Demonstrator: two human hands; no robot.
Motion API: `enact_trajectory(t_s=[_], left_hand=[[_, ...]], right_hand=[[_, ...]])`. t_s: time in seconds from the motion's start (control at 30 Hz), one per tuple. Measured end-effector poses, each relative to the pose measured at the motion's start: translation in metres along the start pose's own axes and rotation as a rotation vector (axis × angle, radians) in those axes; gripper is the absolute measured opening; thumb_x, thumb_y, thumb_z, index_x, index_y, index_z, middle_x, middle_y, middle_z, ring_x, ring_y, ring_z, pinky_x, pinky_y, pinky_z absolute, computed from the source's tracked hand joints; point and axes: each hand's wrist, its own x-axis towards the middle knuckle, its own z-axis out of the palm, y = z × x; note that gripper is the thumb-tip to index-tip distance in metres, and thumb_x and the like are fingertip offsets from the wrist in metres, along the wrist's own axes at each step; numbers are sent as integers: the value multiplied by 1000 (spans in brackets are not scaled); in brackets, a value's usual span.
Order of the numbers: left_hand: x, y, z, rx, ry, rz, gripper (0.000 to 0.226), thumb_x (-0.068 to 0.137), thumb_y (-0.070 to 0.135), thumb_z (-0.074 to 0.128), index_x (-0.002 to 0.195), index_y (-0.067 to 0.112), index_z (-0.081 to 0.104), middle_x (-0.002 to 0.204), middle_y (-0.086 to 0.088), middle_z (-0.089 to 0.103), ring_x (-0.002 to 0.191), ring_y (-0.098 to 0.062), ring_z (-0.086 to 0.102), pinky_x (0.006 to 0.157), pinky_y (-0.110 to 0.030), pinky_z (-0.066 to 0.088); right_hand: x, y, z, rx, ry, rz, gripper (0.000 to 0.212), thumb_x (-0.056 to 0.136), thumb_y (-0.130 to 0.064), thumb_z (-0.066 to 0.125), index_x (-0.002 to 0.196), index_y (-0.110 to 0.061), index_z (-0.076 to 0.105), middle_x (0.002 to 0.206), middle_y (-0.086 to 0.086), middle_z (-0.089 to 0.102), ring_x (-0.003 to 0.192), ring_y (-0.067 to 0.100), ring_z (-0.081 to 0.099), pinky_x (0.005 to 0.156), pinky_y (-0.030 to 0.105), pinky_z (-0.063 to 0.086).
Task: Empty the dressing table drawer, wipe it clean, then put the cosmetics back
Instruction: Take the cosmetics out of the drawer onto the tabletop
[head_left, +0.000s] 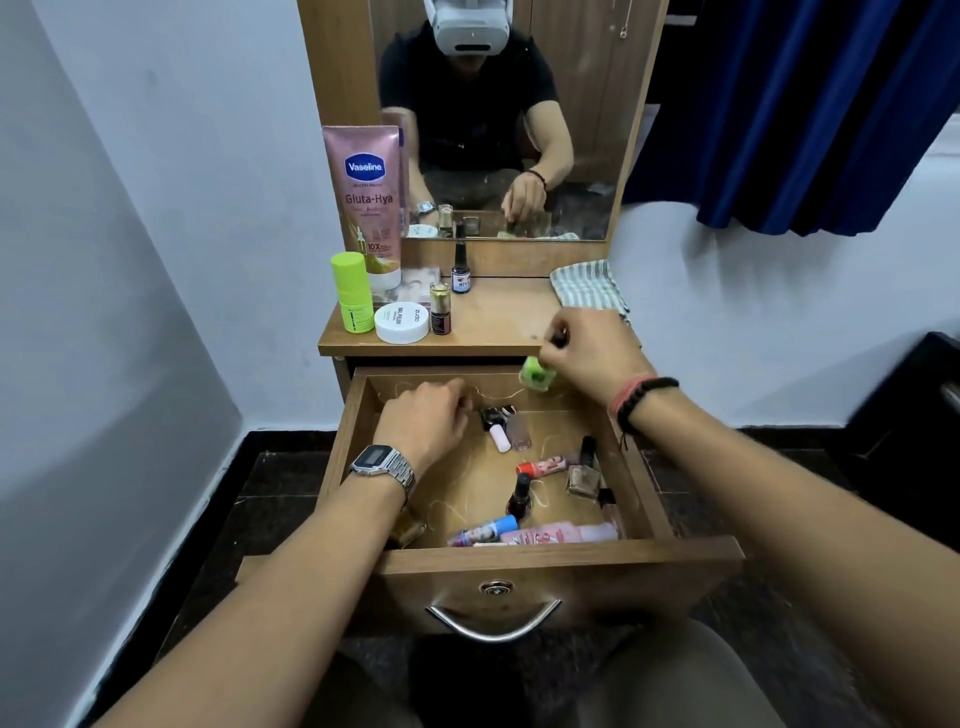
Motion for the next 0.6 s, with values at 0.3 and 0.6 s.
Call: enact_trajectory(t_s=[0.3,0.6], left_hand=[[1,-2,1,-51,-12,8,13,91,26,45,100,27,54,102,-2,66,91,-29,64,72,-35,48],[1,-2,4,-72,8,17,11,90,25,46,98,27,54,102,-1,67,91,-30,64,74,-37,51]], right_hand=[[87,-34,-34,96,119,-52,15,78,-14,60,79,-14,75,78,-1,70,79,13,60,77,32,54],[147,-41,0,-40,40,-2,16,80,-15,63,91,-13,74,95,8,68,95,26,64,68,26,44]])
